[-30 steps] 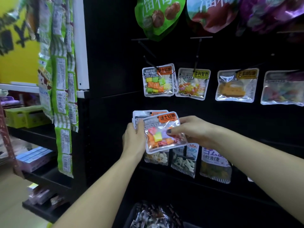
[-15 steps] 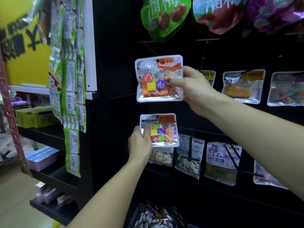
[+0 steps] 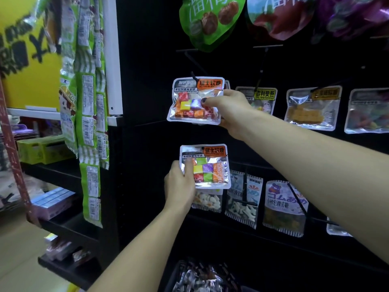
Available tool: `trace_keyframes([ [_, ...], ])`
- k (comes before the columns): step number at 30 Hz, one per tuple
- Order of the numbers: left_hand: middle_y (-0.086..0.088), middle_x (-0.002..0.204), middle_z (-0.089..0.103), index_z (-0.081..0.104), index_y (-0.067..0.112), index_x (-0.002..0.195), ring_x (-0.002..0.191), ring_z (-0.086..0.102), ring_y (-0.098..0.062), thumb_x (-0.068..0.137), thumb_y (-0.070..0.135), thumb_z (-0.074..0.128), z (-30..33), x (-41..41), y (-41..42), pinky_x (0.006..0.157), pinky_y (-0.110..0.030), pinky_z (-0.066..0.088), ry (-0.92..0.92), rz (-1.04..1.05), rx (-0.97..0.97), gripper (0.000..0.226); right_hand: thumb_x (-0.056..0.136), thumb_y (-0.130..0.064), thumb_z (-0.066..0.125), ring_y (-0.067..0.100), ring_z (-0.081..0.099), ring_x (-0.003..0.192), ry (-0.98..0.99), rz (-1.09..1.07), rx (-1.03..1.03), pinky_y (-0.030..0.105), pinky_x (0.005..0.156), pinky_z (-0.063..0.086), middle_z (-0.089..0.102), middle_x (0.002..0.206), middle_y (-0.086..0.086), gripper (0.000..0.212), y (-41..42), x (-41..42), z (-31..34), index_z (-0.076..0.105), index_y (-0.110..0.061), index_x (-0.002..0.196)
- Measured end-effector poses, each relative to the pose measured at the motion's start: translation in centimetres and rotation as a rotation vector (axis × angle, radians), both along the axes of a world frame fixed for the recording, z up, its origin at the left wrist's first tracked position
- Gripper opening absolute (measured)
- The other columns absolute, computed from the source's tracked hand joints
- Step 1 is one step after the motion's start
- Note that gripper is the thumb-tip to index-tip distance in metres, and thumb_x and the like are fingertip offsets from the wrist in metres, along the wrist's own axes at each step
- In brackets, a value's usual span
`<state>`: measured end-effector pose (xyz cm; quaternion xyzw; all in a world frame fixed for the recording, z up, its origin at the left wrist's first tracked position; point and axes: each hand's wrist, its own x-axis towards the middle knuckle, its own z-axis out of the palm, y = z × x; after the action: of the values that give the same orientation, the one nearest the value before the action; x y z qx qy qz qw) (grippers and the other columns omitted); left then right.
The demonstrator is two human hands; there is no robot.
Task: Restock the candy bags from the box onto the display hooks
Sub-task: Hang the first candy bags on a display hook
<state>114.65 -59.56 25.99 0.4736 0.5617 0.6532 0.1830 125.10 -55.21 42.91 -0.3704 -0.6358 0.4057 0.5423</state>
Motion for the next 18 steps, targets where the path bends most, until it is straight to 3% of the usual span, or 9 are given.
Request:
trace_keyframes([
  [3, 0.001, 0.078, 0.061, 0.054, 0.014, 0.089, 0.051, 0.057, 0.011, 0.110, 0.040, 0.044, -0.2, -0.2, 0.0, 0.044, -0.010, 0.039, 0.009, -0.005, 0.019, 0.034, 0.090, -0.013, 0.077, 0.031, 0.076, 0.098, -0.035, -0.078, -0.028, 0.050, 0.094, 0.061, 0.077, 0.108, 0.014, 0.024, 1.9, -0.5, -0.4, 0.068, -0.007, 0.111],
  [6, 0.001, 0.080, 0.065, 0.056, 0.016, 0.089, 0.054, 0.059, 0.001, 0.109, 0.044, 0.045, -0.7, -0.5, 0.5, 0.048, -0.017, 0.047, -0.001, -0.021, 0.031, 0.036, 0.093, -0.015, 0.075, 0.027, 0.076, 0.098, -0.048, -0.107, -0.036, 0.048, 0.096, 0.060, 0.079, 0.105, 0.010, 0.009, 3.8, -0.5, -1.0, 0.069, -0.012, 0.098],
  [9, 0.001, 0.085, 0.069, 0.059, 0.015, 0.094, 0.060, 0.062, 0.002, 0.109, 0.043, 0.045, -0.9, -0.4, 0.7, 0.049, -0.012, 0.044, -0.008, -0.023, 0.053, 0.035, 0.093, -0.022, 0.076, 0.025, 0.074, 0.099, -0.070, -0.162, -0.033, 0.047, 0.097, 0.059, 0.077, 0.101, 0.008, 0.014, 5.5, -0.2, -1.3, 0.065, -0.015, 0.088],
  [14, 0.002, 0.085, 0.070, 0.061, 0.013, 0.096, 0.064, 0.063, 0.007, 0.109, 0.042, 0.045, -1.2, -0.4, 0.9, 0.051, -0.010, 0.043, 0.004, -0.018, 0.092, 0.035, 0.091, -0.033, 0.079, 0.028, 0.070, 0.100, -0.119, -0.275, -0.060, 0.045, 0.092, 0.061, 0.070, 0.112, 0.012, 0.030, 8.0, -0.2, -1.3, 0.061, -0.009, 0.099],
  [18, 0.002, 0.081, 0.068, 0.061, 0.011, 0.095, 0.062, 0.063, 0.007, 0.109, 0.040, 0.047, -1.2, -0.3, 0.8, 0.049, -0.010, 0.042, -0.017, -0.028, 0.107, 0.035, 0.094, -0.033, 0.076, 0.023, 0.070, 0.080, -0.060, -0.270, -0.132, 0.036, 0.073, 0.066, 0.064, 0.114, 0.011, 0.042, 8.2, -0.4, -1.3, 0.054, -0.002, 0.113],
])
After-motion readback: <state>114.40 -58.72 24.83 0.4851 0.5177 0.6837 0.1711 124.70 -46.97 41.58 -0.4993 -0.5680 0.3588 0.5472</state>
